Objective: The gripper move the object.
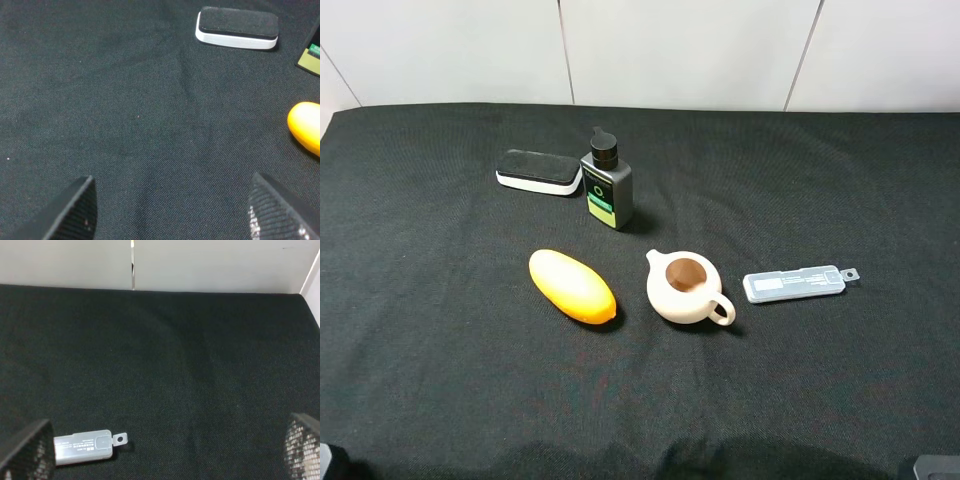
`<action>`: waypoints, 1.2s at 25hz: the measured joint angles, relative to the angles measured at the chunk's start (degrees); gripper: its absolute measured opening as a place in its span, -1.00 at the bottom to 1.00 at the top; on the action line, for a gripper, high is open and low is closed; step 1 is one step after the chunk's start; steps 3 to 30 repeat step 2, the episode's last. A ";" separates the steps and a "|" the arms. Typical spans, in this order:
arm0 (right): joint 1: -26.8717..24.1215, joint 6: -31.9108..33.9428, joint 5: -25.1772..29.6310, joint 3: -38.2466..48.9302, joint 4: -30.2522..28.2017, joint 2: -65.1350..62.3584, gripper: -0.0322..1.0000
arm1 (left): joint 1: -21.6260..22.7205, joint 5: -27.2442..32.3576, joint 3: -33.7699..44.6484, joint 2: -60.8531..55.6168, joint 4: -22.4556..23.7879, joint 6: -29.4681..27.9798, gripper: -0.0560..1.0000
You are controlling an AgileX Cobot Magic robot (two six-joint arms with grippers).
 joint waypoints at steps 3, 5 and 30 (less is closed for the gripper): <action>0.00 0.00 0.00 0.00 0.00 0.00 0.41 | 0.00 0.00 0.00 0.00 0.00 0.00 0.39; 0.00 0.00 0.00 0.00 0.00 0.00 0.41 | 0.00 0.00 0.00 0.00 0.00 0.00 0.39; 0.00 0.00 0.00 0.00 0.00 0.00 0.41 | 0.00 0.00 0.00 0.00 0.00 0.00 0.39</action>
